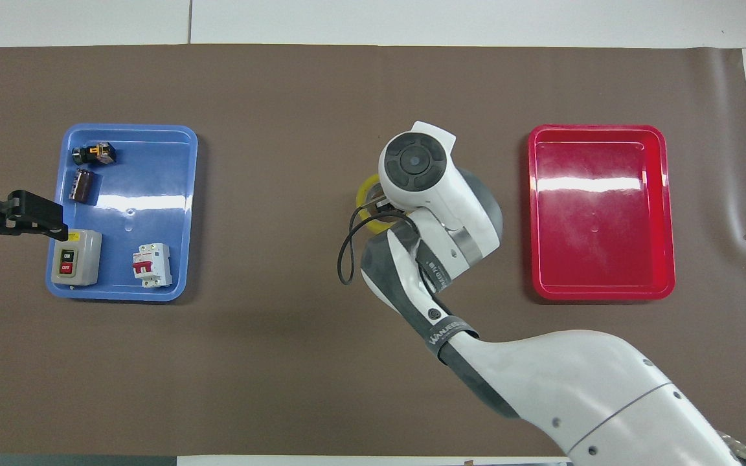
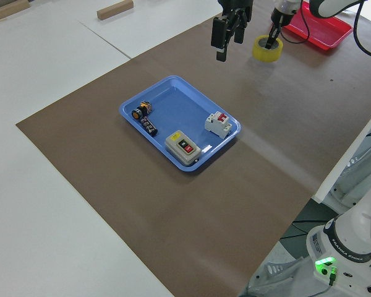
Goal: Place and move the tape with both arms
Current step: 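Grasp the yellow tape with the right gripper and lift it, then carry the tape with the right gripper and lower it into the red tray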
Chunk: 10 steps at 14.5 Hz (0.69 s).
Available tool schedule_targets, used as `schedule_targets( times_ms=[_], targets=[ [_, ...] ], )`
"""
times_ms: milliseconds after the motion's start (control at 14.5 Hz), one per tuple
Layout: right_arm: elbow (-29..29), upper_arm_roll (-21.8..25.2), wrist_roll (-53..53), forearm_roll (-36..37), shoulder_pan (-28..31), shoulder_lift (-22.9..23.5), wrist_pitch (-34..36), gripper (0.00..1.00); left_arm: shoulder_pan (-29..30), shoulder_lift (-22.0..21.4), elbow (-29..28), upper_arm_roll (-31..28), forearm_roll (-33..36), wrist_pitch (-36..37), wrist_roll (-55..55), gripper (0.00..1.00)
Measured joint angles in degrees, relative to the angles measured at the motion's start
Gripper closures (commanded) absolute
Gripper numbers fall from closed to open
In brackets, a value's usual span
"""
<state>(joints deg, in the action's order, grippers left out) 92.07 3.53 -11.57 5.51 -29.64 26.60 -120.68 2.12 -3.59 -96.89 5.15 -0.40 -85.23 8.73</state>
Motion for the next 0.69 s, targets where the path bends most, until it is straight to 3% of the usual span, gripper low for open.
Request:
schedule_targets(
  times_ms=[346,553,691],
  targets=[
    [2.9,0.1,21.0,0.0,15.6,-12.5,12.1,1.00,-0.2,0.0,0.0,0.1,0.0,-4.0,0.0,0.00],
    [9.0,0.0,34.6,-1.7,23.6,-15.7,10.1,1.00,-0.1,0.0,0.0,0.1,0.0,-4.0,0.0,0.00],
    [14.6,0.0,43.2,-2.7,28.4,-16.3,2.7,1.00,0.0,0.0,0.0,0.0,0.0,-4.0,0.0,0.00]
  ],
)
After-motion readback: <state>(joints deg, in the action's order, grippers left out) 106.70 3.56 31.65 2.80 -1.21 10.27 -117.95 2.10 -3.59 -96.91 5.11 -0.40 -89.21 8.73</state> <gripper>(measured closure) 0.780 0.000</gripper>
